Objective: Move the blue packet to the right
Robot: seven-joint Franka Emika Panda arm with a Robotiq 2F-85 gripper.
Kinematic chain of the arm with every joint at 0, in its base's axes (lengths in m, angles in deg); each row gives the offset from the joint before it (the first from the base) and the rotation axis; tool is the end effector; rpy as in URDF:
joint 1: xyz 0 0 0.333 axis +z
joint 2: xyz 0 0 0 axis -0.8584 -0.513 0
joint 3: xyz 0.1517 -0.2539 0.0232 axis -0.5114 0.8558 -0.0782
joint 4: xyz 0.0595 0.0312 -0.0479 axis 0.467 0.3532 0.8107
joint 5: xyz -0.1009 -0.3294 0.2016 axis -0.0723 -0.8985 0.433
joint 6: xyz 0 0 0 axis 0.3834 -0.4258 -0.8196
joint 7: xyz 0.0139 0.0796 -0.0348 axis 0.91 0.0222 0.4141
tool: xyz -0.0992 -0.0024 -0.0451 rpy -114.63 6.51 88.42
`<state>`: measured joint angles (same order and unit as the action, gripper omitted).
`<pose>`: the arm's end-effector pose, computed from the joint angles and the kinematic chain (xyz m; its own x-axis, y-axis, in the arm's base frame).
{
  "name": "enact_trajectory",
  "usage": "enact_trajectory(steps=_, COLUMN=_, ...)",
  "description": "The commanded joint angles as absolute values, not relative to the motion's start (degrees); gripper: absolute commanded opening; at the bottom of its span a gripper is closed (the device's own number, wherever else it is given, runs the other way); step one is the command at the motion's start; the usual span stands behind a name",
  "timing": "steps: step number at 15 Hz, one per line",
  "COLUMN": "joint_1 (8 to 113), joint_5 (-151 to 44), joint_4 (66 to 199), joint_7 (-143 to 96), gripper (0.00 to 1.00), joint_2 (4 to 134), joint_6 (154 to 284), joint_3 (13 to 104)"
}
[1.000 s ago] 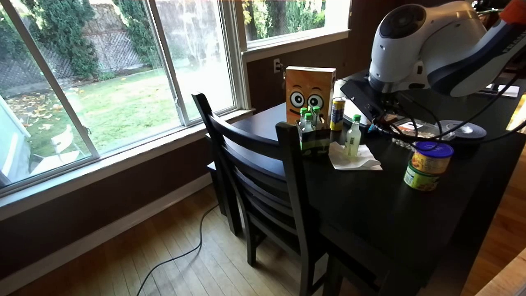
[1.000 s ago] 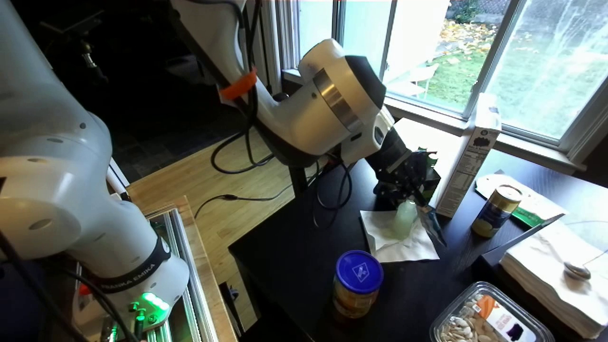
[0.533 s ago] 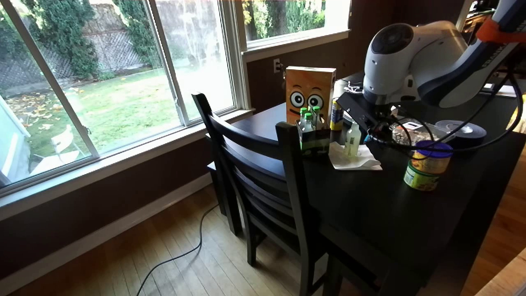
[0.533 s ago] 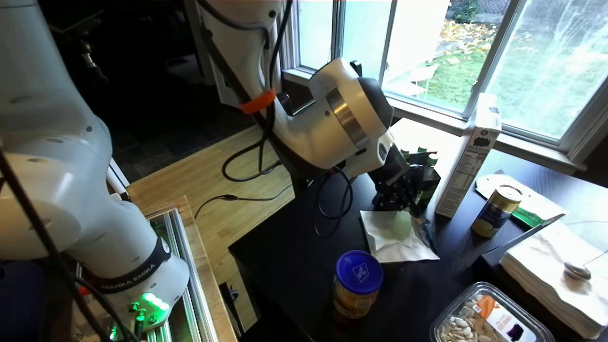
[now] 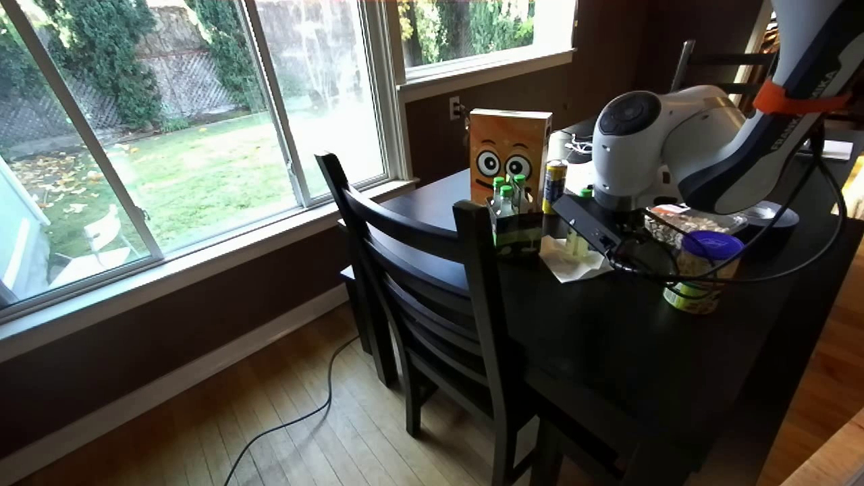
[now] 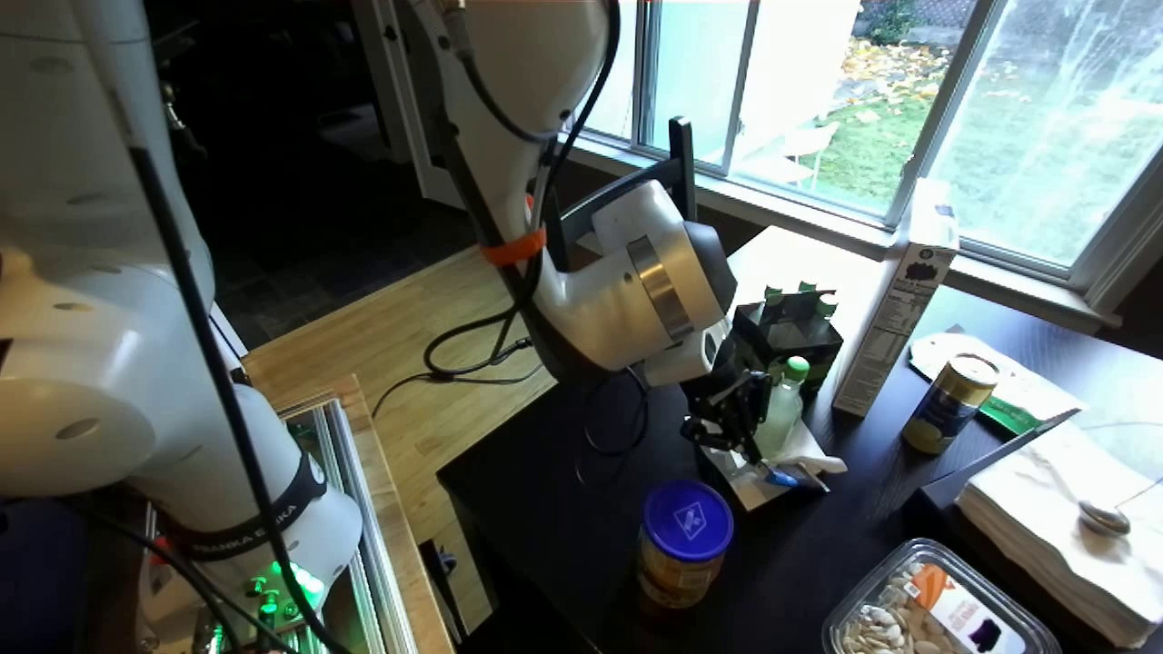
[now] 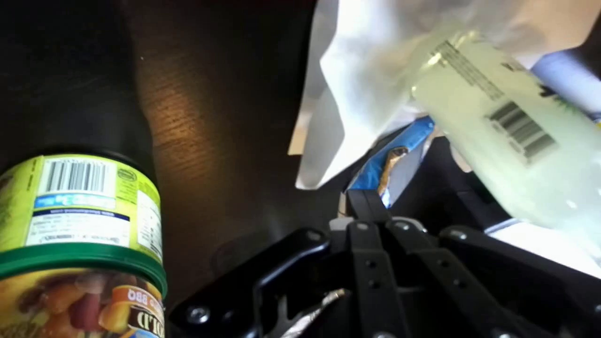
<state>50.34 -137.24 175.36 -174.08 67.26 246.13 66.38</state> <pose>0.4642 -0.1307 0.1597 -0.1111 -0.8707 0.4790 -0.9599 -0.0308 -0.2788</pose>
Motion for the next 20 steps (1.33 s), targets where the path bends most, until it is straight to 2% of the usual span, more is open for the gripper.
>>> enact_trajectory(steps=1, joint_1=50.0, joint_5=-135.4, joint_4=175.3, joint_7=-174.7, gripper=0.29, joint_2=64.6, joint_6=247.5, joint_3=65.9)
enact_trajectory(steps=4, joint_1=50.0, joint_5=-130.3, joint_4=177.3, joint_7=-169.9, gripper=0.43, joint_2=66.4, joint_6=246.2, joint_3=65.3)
enact_trajectory(steps=10, joint_1=51.0, joint_5=-108.2, joint_4=184.0, joint_7=-146.6, gripper=0.85, joint_2=75.5, joint_6=240.5, joint_3=59.9)
enact_trajectory(steps=12, joint_1=47.0, joint_5=-100.5, joint_4=185.2, joint_7=-138.2, gripper=1.0, joint_2=77.0, joint_6=235.7, joint_3=52.3)
enact_trajectory(steps=20, joint_1=29.6, joint_5=-74.6, joint_4=181.6, joint_7=-106.7, gripper=1.0, joint_2=78.9, joint_6=221.7, joint_3=24.3)
